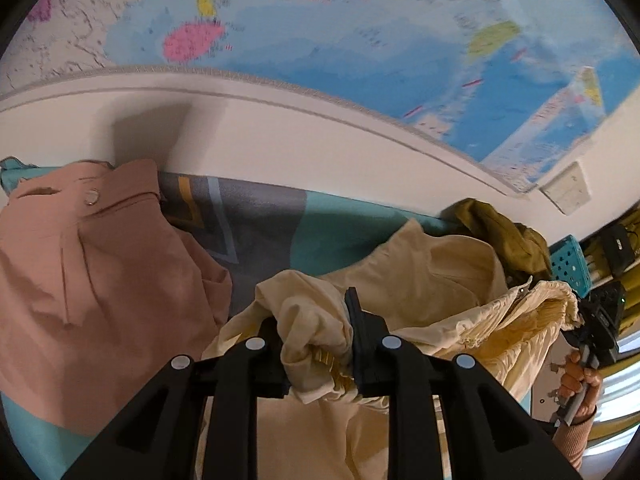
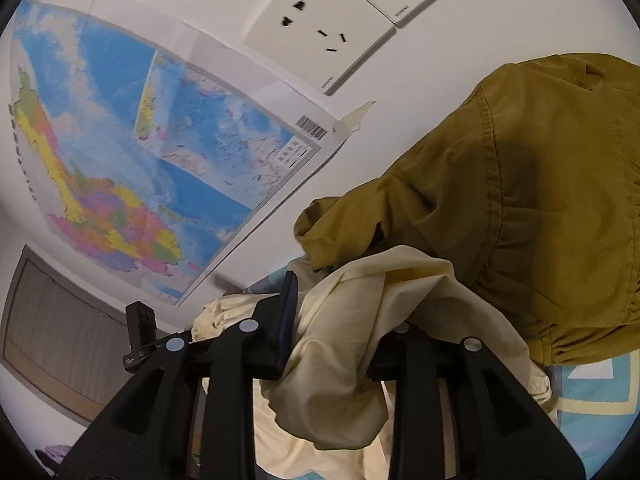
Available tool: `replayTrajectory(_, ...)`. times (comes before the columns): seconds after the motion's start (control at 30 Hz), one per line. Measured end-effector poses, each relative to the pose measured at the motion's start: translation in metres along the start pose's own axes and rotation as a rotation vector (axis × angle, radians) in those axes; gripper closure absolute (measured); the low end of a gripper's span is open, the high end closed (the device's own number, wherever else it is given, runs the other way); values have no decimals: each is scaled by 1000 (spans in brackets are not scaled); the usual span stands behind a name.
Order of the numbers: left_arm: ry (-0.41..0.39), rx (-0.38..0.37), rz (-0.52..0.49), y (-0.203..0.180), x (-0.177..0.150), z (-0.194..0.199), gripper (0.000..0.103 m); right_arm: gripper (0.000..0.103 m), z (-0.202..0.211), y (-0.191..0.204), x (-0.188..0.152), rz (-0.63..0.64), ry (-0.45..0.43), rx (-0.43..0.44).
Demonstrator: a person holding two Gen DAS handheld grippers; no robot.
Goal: Fold large clothes
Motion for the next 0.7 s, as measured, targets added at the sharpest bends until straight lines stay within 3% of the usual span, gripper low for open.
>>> replayTrajectory(0.1, 27, 9, 23, 7, 5, -15, 81, 60, 1, 2, -3, -1, -7, 2)
replayTrajectory(0.17, 50, 7, 48, 14, 7, -27, 80, 45, 9, 8, -9, 19, -19, 14)
replayTrajectory(0.3, 86, -3, 91, 24, 7, -47, 80, 28, 38, 37, -28, 170, -80, 2)
replayTrajectory(0.4, 102, -7, 107, 29, 8, -60, 80, 27, 52, 65, -52, 337, -107, 4)
replayTrajectory(0.53, 108, -10, 116, 29, 7, -68, 78, 27, 12, 90, -92, 628, -25, -171)
replayTrajectory(0.57, 100, -13, 116, 27, 6, -67, 77, 29, -11, 92, -101, 720, -5, -255)
replayTrajectory(0.63, 90, -24, 105, 24, 6, -66, 73, 29, -39, 87, -110, 798, 33, -336)
replayTrajectory(0.7, 72, -35, 85, 19, 4, -60, 65, 40, -75, 71, -112, 844, 78, -434)
Point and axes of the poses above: each gripper's, at about its wrist camera, not at the fingertips, and z roughly against the way its jaws point, y to its left, x to its top, the point moved 8 cm from there along -z, roughly the way its jaws point, and after that the axes turned 2 degrees about y, right-handed, at the moved point
